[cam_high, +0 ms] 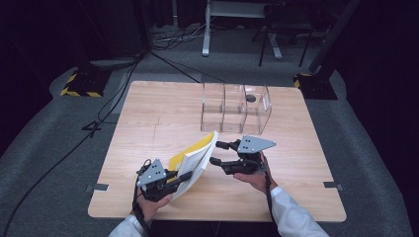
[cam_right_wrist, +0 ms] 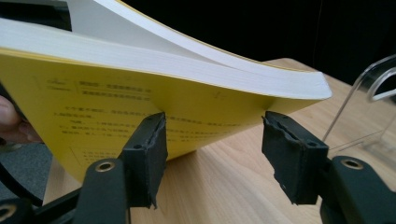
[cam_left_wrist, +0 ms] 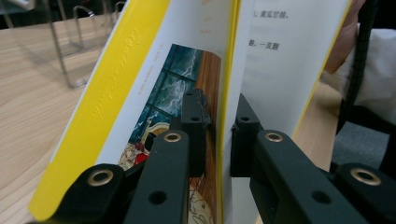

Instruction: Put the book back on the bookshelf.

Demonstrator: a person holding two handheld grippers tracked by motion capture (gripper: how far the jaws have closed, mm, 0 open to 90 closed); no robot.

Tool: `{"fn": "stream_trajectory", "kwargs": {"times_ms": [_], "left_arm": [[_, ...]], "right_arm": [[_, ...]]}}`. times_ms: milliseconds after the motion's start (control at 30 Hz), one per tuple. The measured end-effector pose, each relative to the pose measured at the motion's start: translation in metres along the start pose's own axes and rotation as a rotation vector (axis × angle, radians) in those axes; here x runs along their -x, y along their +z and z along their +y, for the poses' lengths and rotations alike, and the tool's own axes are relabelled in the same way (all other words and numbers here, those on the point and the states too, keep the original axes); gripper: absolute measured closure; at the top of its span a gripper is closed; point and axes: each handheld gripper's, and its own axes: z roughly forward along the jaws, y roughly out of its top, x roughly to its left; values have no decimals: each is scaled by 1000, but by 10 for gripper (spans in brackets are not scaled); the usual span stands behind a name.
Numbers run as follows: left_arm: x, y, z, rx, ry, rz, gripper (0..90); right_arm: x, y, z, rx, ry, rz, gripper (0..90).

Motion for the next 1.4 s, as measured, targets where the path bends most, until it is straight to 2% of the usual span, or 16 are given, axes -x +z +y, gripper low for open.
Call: {"fn": "stream_trajectory", "kwargs": {"times_ms": [100,233,267,367,500,600,700,733,867,933,1067,1167,1267,1300,1333,1400], "left_arm": [[2,10,4,13,2,-26,796],[6,23,10,42,11,-71,784],[7,27,12,50,12,-82,776],[7,30,13,60,11,-95,770],[8,24,12,59,28,-87,759],[10,16,10,48,46,-65,750],[11,10,8,38,59,-47,738],[13,5,6,23,70,-36,730],[13,-2,3,11,66,-32,708],[13,-6,1,1,63,-40,680],[9,-11,0,-54,48,-97,584],[10,-13,-2,-67,39,-83,466],[13,-13,-3,-67,47,-81,384],[14,-12,-3,-75,46,-99,384],[16,-10,-2,-98,58,-111,326],[23,-3,-3,-135,89,-105,293]], "right_arm": [[2,-9,5,3,-16,-30,410],[7,-20,9,20,-15,-44,418],[8,-25,11,35,-15,-49,450],[7,-28,13,45,-17,-61,456],[4,-29,12,47,-27,-45,444],[-8,-23,8,10,-61,-17,427],[-15,-18,3,-7,-69,2,419],[-22,-12,0,-26,-81,8,415],[-31,-5,-3,-38,-91,24,413],[-35,-1,-3,-43,-103,24,413],[-39,4,-2,-47,-110,28,413],[-39,6,-3,-49,-109,32,412],[-39,5,-4,-50,-106,32,408],[-39,5,-4,-50,-106,32,408],[-39,5,-4,-50,-106,31,404],[-41,7,-4,-54,-115,36,404]]}}
